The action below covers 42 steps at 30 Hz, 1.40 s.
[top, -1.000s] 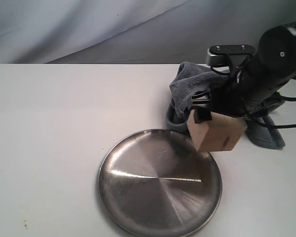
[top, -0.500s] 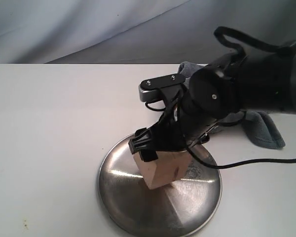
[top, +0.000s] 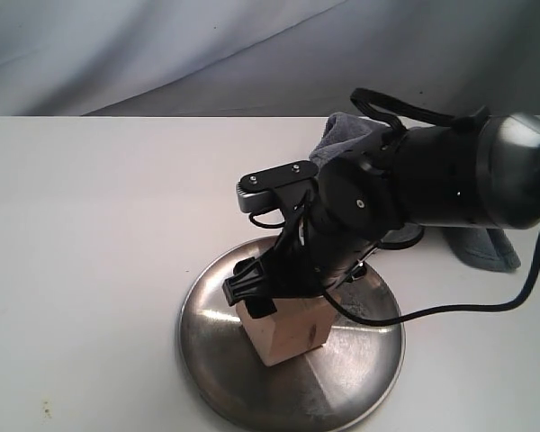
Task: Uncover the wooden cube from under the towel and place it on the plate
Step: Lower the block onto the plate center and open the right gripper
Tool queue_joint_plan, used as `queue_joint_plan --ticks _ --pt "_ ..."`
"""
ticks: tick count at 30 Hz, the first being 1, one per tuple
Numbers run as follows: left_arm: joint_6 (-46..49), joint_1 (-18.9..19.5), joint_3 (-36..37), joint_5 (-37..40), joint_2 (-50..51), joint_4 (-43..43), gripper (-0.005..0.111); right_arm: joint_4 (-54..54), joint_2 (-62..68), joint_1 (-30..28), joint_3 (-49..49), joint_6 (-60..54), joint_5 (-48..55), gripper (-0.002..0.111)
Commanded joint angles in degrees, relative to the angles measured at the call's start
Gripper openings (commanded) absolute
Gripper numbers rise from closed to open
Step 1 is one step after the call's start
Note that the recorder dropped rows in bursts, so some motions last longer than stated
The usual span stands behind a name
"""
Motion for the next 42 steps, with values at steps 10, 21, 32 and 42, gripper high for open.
queue_joint_plan --ticks 10,21,32,42 --pt "-0.15 0.12 0.25 -0.62 -0.24 -0.14 0.0 -4.42 -0.51 0.02 0.02 -0.1 -0.08 0.053" --pt "-0.15 0.12 0.25 -0.62 -0.24 -0.14 0.0 -5.07 2.8 0.02 0.02 -0.1 0.69 0.053" --pt "-0.15 0.12 0.25 -0.62 -0.24 -0.14 0.0 -5.07 -0.71 0.05 0.02 -0.1 -0.14 0.077" --pt "-0.15 0.12 0.25 -0.62 -0.24 -0.14 0.0 -5.12 -1.19 0.05 0.02 -0.1 0.1 0.077"
